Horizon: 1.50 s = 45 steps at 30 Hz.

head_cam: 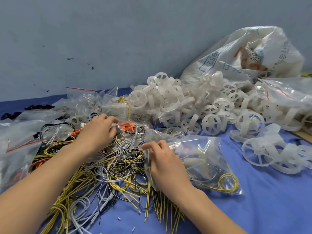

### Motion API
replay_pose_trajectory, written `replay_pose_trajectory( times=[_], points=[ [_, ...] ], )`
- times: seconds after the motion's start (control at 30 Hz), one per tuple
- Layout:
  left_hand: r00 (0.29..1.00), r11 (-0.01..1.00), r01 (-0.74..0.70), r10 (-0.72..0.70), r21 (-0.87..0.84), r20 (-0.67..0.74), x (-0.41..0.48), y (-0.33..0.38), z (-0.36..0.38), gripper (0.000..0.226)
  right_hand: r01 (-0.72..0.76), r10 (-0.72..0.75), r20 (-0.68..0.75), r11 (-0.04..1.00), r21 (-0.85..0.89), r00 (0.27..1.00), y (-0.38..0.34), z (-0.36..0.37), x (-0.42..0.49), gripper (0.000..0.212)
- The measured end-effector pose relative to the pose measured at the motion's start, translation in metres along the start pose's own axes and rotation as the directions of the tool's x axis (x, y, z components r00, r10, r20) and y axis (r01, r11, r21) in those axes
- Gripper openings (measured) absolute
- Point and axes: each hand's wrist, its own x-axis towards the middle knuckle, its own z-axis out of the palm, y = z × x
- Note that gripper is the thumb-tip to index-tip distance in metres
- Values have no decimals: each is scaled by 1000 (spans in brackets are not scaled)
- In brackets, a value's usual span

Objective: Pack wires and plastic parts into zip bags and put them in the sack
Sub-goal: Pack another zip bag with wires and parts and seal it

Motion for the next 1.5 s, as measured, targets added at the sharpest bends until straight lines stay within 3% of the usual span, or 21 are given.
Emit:
replay_pose_trajectory(
  times=[0.17,0.33,0.43,0.53,0.67,0.73,0.77,0.8,0.87,0.93,1.0,1.07,1.13,1.2,1.3,1.4,1.5],
  points=[
    [987,912,-73,9,403,160,15,1,4,52,-1,1,-2,1000,1,1000,0,-1,-2,31],
    [992,871,-93,39,482,121,19,7,5,31,-5,5,5,1000,-23,1000,-2,-3,-4,33],
    [998,945,-56,41,324,54,11,2,1,26,6,-6,4,1000,-15,1000,-3,-3,-5,32],
    [999,999,31,-32,-33,-23,0,5,-13,20,16,-16,-12,1000,-7,1000,-5,-3,-5,29],
    [982,892,29,-109,-452,-151,-26,9,-45,14,33,-34,-50,999,-9,998,-8,-2,-7,25],
    [977,748,31,-162,-663,-138,-46,8,-60,20,39,-40,-63,999,-18,997,-9,-1,-8,25],
    [972,590,47,-212,-806,-99,-56,6,-65,20,44,-46,-70,999,-21,996,-11,0,-8,26],
    [965,365,76,-261,-928,-24,-66,6,-68,19,56,-57,-81,998,-19,995,-13,0,-7,26],
    [951,-56,127,-275,-990,138,-89,3,-69,19,87,-84,-104,996,26,991,-20,1,-6,28],
    [935,-284,146,-272,-948,226,-113,1,-63,20,90,-73,-97,979,183,993,-30,1,-4,30],
    [926,-428,129,-271,-894,264,-136,7,-54,28,-8,13,-7,883,469,1000,-39,2,-2,30],
    [914,-470,159,-263,-868,310,-150,15,-44,16,-212,101,191,612,762,976,-49,4,2,32],
    [908,-458,202,-243,-866,341,-152,21,-34,26,-379,146,351,284,881,925,-55,4,7,40],
    [911,-464,234,-203,-854,359,-150,22,-27,33,-453,140,440,81,888,887,-58,4,10,59],
    [934,-498,249,-105,-831,342,-147,23,-23,37,-464,85,464,-22,886,882,-57,4,10,75],
    [938,-618,241,-49,-748,342,-145,26,-21,41,-442,13,446,-115,890,895,-56,5,6,90],
    [932,-600,227,-96,-767,350,-142,35,-21,29,-426,-40,425,-141,894,904,-54,5,5,97]
  ],
)
